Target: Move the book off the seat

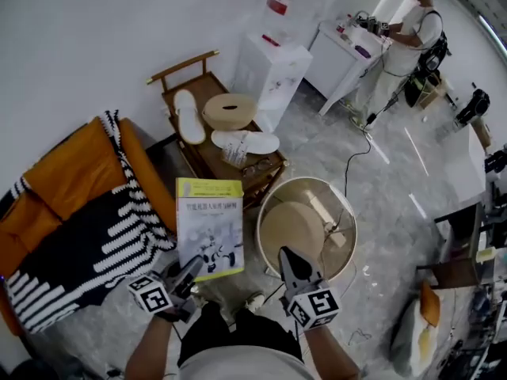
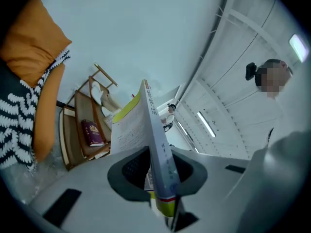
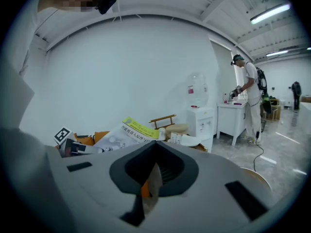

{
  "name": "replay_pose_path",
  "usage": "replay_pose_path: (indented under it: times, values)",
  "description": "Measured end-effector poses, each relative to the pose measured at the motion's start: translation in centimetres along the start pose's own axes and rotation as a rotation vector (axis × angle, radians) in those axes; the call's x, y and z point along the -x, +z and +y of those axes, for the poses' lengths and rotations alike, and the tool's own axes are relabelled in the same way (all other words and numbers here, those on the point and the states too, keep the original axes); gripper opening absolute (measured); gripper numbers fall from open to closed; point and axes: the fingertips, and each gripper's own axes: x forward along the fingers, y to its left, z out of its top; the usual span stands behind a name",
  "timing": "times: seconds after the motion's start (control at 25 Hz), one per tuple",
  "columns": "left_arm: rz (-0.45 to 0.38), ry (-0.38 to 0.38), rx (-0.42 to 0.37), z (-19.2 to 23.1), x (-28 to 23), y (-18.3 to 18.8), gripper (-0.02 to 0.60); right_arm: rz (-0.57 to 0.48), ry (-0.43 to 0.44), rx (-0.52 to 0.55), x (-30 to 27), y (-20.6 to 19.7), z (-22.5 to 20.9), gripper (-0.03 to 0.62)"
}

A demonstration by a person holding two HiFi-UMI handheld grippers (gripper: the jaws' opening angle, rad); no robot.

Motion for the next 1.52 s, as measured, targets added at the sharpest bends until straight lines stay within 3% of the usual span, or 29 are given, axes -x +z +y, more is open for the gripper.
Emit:
replay_pose_path:
  times: [0.36,0.56,0.76,0.96,1.2,1.52]
  values:
    - [0.151,-0.139,0.066,-10.6,-10.6,-10.7,0.083,-0.118,-0.157,-0.072,12.2,-0.5,-13.9,0.020]
    - [0.299,-0.231,0.007,-16.3,-16.9,-15.3,0.083,-0.175,-0.306,-0.131,20.2,-2.3,-20.9,0.020]
    - [0.430,-0.346,-0.013,-20.7,-22.1,-18.4,0.083,-0.194,-0.440,-0.192,25.2,-4.3,-25.2,0.020]
    - [0.536,-0.448,0.024,-23.6,-26.1,-21.3,0.083,-0.196,-0.556,-0.222,28.3,-5.0,-28.2,0.020]
    - [0.666,-0.499,0.073,-22.6,-29.6,-23.8,0.084,-0.154,-0.666,-0.243,28.6,-5.5,-29.7,0.020]
    - [0.767,-0.443,0.067,-16.7,-33.2,-24.1,0.083,-0.125,-0.700,-0.267,23.6,-5.8,-30.2,0.020]
